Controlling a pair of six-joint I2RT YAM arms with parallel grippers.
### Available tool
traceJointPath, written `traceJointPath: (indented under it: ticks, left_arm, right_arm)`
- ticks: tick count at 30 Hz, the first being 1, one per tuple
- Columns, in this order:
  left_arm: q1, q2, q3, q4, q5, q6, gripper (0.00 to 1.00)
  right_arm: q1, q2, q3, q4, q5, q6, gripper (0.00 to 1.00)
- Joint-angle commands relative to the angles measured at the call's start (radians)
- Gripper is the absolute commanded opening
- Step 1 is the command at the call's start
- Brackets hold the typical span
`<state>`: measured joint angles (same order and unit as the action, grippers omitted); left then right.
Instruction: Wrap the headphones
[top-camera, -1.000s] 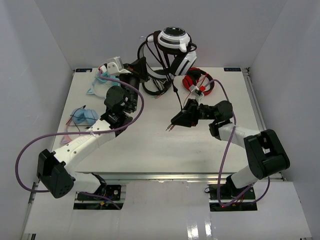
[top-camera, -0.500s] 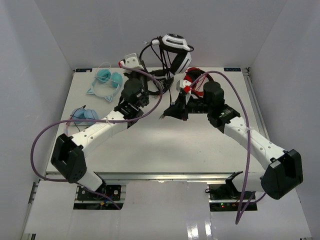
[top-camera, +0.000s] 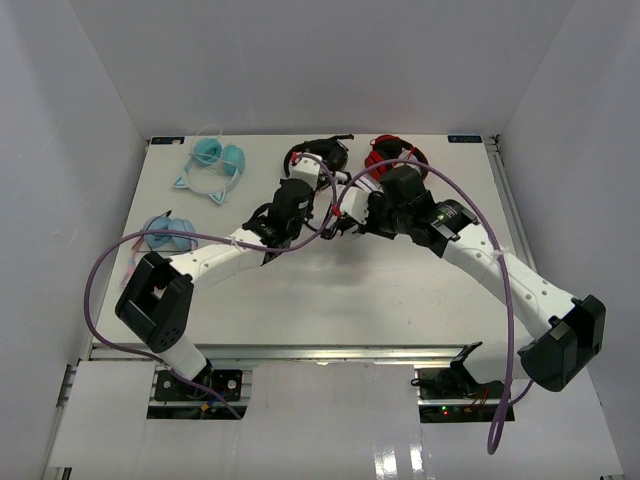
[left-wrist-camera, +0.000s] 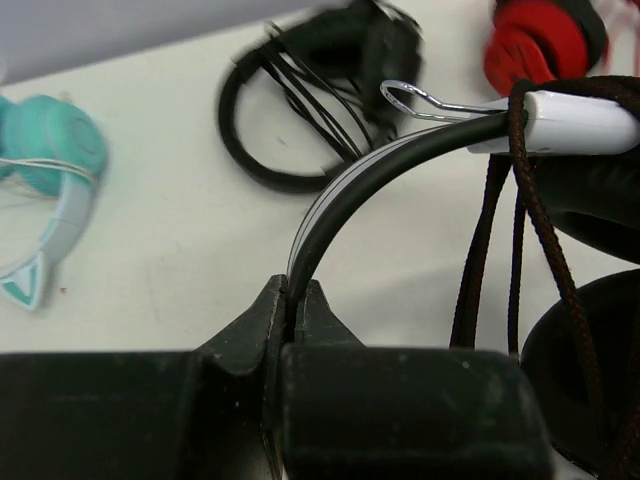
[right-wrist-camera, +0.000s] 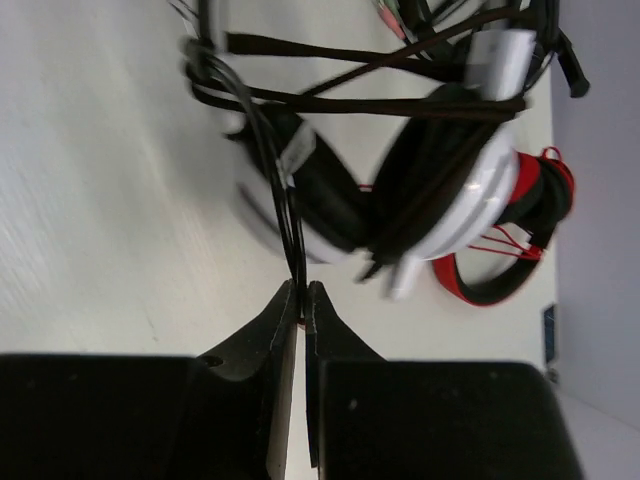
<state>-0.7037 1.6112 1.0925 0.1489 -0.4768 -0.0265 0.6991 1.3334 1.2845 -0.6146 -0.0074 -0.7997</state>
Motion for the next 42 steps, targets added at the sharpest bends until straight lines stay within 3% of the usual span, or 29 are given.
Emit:
traceJointPath:
  ticks: [1, 5, 10, 14, 18, 21, 27, 35, 42]
  left_arm:
    - [-0.016, -0.096, 0.014, -0.119, 0.334, 0.017, 0.0]
    - [-0.016, -0.107, -0.029, -0.17, 0.546, 0.023, 0.0]
    - [-0.011, -0.112, -0.063, -0.165, 0.683, -0.017, 0.0]
    - [0.001, -0.064, -0.033, -0.216, 0.716, -0.027, 0.0]
    - [0.022, -0.049, -0.026, -0.23, 0.773, -0.038, 0.0]
    - [0.038, -0.066, -0.033, -0.222, 0.776, -0.053, 0.0]
    - [0.073, -0.096, -0.042, -0.264, 0.762, -0.056, 0.0]
    - [0.122, -0.065, -0.05, -0.305, 0.714, -0.077, 0.0]
    - [0.168, 0.01, -0.01, -0.338, 0.675, -0.081, 0.0]
  right_arm:
    - [0.053, -0.014, -0.027, 0.054, 0.243, -0.191, 0.08]
    - [0.085, -0.038, -0.116, 0.169, 0.269, -0.256, 0.08]
    - [0.088, -0.051, -0.193, 0.24, 0.145, -0.22, 0.08]
    - [0.088, -0.048, -0.188, 0.23, 0.078, -0.191, 0.08]
    - [0.085, -0.045, -0.242, 0.279, 0.156, -0.283, 0.09]
    - [0.075, -0.051, -0.3, 0.302, 0.127, -0.319, 0.12]
    - [0.036, -0.029, -0.367, 0.357, 0.096, -0.318, 0.23]
    - [0.01, -0.017, -0.35, 0.366, 0.039, -0.276, 0.6]
    - [-0.041, -0.058, -0.379, 0.384, 0.043, -0.283, 0.74]
